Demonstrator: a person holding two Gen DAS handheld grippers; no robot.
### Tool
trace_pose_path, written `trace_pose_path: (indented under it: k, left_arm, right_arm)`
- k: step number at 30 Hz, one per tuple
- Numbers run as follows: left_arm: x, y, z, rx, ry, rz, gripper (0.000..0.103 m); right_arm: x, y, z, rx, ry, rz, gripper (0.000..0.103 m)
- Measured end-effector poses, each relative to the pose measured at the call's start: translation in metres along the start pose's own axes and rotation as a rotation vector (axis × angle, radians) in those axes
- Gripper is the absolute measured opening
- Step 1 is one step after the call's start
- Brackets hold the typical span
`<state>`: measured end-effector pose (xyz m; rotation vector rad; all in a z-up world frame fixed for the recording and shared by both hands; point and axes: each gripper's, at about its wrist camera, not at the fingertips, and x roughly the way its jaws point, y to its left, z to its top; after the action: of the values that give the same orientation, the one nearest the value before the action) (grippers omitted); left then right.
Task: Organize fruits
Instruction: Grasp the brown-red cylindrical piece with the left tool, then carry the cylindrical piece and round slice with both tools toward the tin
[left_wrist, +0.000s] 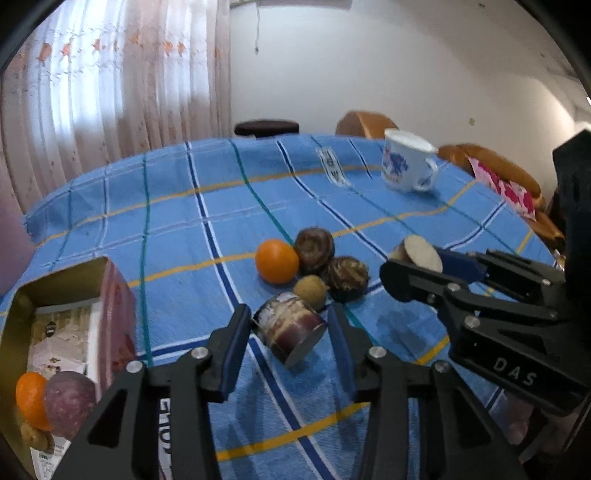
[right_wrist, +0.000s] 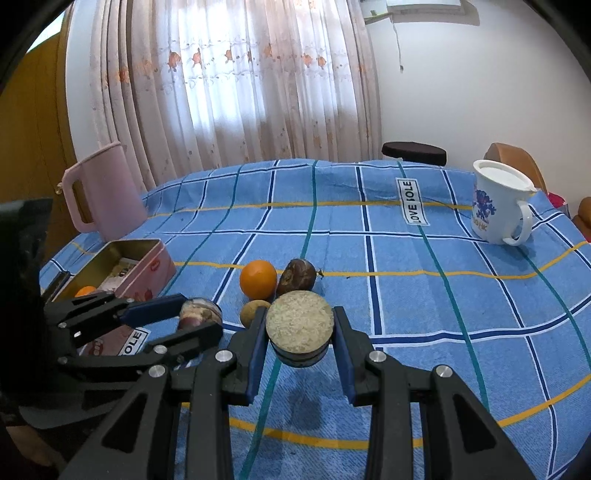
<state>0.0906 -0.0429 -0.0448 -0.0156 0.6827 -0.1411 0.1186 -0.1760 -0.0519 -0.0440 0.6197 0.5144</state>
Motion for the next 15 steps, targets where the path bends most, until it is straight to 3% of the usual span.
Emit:
trace_pose_path:
  k: [6,15]
  left_arm:
    - [-0.019,-0.003,-0.001,0.016,-0.099,0.018,0.044]
    - [-0.027,-0.001,-0.001,0.001,-0.154,0.043,0.044]
  right_arm:
    - [-0.006,0.003,0.000,-0.013,-0.031,0.019,0.035]
    - [-0.015,0.007,-0.001,-0.034,-0.081,0.027,0.035]
